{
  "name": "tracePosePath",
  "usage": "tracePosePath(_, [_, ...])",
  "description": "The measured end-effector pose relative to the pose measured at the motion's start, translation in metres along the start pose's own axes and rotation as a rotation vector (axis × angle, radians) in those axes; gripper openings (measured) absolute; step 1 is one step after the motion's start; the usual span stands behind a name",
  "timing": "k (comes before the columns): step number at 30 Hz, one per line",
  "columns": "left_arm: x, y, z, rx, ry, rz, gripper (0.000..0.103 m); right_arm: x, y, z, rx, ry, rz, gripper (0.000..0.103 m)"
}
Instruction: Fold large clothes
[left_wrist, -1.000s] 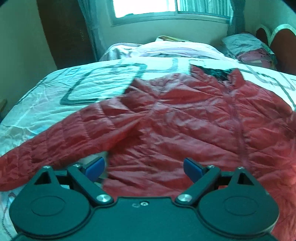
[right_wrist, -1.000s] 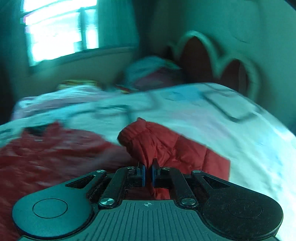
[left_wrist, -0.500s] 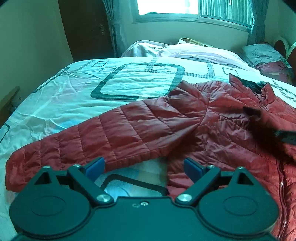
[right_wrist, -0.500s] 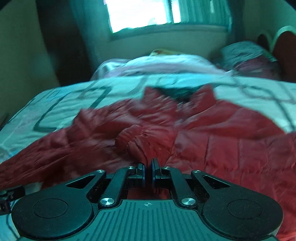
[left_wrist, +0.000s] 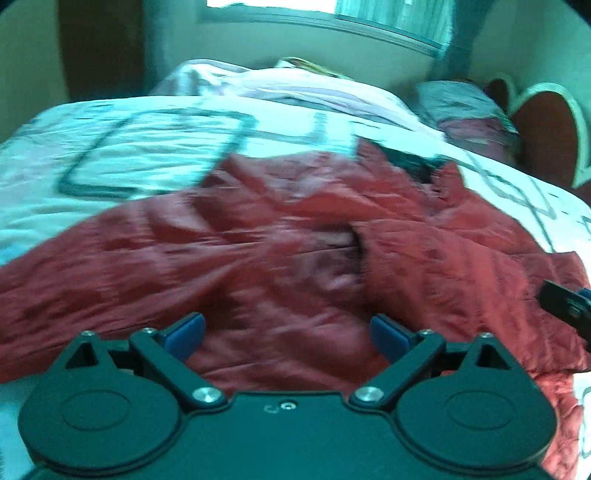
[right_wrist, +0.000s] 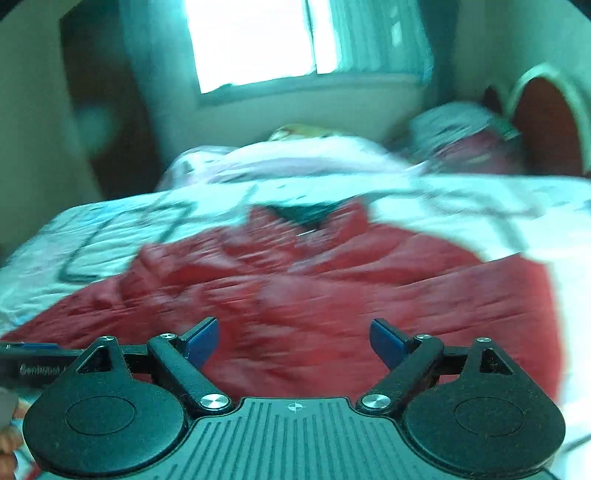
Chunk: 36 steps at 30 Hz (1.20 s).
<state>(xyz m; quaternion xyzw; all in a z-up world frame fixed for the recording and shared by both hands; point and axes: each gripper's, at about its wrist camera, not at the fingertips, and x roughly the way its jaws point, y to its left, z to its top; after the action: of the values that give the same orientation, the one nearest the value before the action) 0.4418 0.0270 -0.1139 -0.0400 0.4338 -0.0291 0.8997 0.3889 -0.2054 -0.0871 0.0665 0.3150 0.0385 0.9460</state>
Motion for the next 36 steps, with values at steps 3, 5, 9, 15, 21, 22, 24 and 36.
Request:
tracePosePath(3, [0.015, -0.020, 0.007, 0.009, -0.005, -0.042, 0.086, -0.018, -0.031, -0.003, 0.018, -0.026, -0.098, 0.088])
tracePosePath(5, [0.027, -0.028, 0.010, 0.010, 0.004, -0.053, 0.062, -0.024, -0.051, -0.003, 0.038, -0.026, -0.144, 0.088])
tracePosePath(9, [0.046, -0.023, 0.010, -0.091, 0.043, -0.120, 0.032, -0.030, -0.084, -0.010, 0.076, -0.013, -0.219, 0.088])
tracePosePath(15, [0.035, -0.024, 0.012, -0.077, -0.035, -0.137, 0.016, -0.023, -0.116, -0.016, 0.128, 0.008, -0.251, 0.087])
tracePosePath(21, [0.005, -0.003, 0.028, -0.081, -0.174, -0.095, 0.015, -0.007, -0.125, -0.008, 0.170, 0.016, -0.233, 0.054])
tracePosePath(22, [0.007, 0.002, 0.029, -0.075, -0.179, -0.067, 0.015, -0.004, -0.125, -0.006, 0.173, 0.018, -0.224, 0.054])
tracePosePath(24, [0.013, 0.012, 0.027, -0.078, -0.173, -0.023, 0.015, 0.006, -0.120, -0.003, 0.156, 0.026, -0.212, 0.054])
tracePosePath(36, [0.038, 0.016, 0.002, 0.013, -0.082, 0.083, 0.028, 0.059, -0.108, -0.022, 0.018, 0.193, -0.235, 0.054])
